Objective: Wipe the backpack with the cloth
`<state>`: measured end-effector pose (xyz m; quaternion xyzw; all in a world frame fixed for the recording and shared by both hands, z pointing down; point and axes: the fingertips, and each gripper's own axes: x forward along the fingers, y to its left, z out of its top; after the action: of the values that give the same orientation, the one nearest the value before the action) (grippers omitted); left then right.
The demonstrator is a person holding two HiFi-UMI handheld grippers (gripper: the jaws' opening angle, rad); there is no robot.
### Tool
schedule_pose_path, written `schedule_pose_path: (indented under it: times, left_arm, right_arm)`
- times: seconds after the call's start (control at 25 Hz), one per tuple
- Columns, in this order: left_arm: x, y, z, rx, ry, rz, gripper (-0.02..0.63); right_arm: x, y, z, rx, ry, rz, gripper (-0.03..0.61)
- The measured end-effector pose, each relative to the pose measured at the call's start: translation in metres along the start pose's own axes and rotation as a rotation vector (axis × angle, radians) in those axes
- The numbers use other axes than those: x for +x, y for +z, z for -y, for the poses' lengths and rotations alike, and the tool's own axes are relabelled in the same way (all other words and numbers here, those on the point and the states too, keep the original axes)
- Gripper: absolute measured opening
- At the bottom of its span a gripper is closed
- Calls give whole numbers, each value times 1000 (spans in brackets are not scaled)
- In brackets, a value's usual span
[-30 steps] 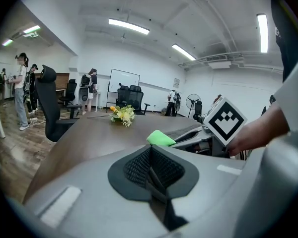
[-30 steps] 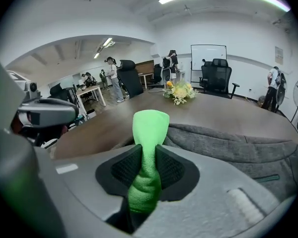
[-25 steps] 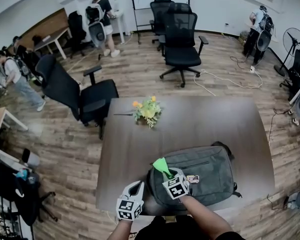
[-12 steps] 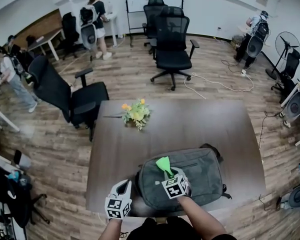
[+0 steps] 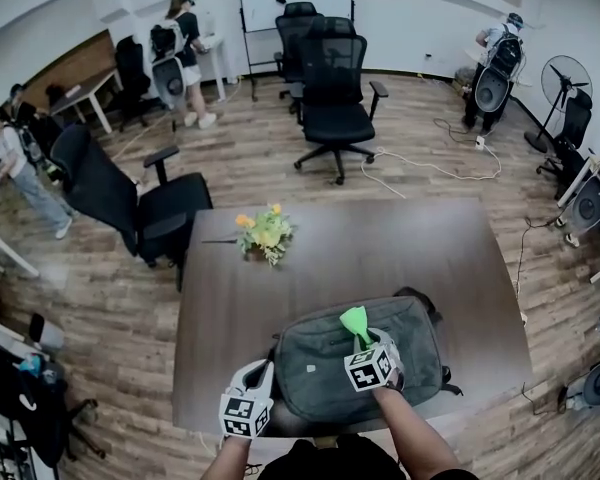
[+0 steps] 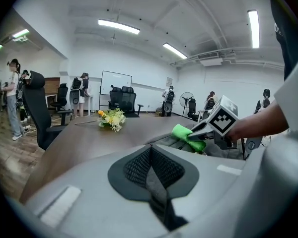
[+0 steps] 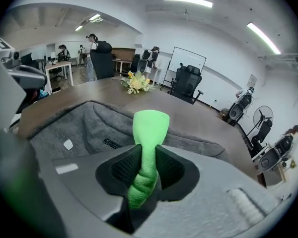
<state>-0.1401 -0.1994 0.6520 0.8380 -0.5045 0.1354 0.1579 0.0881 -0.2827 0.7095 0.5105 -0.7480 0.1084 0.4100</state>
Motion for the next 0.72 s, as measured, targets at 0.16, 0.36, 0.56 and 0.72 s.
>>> schedule_pose_path:
  times: [0.16, 0.36, 0.56, 0.72]
  left_arm:
    - [7, 5, 7, 5, -13, 7, 18]
    - [12, 13, 13, 22, -34, 12, 18]
    - [15, 12, 14, 14, -36, 8, 18]
    - [21, 11, 20, -1, -41, 4, 20]
  right_arm:
    - [-4, -12, 20, 18, -34, -8, 89]
    - [-13, -23, 51, 52, -91, -11, 89]
    - [-19, -33, 79, 82, -127, -17, 86]
    - [-25, -41, 93, 117, -157, -21, 86]
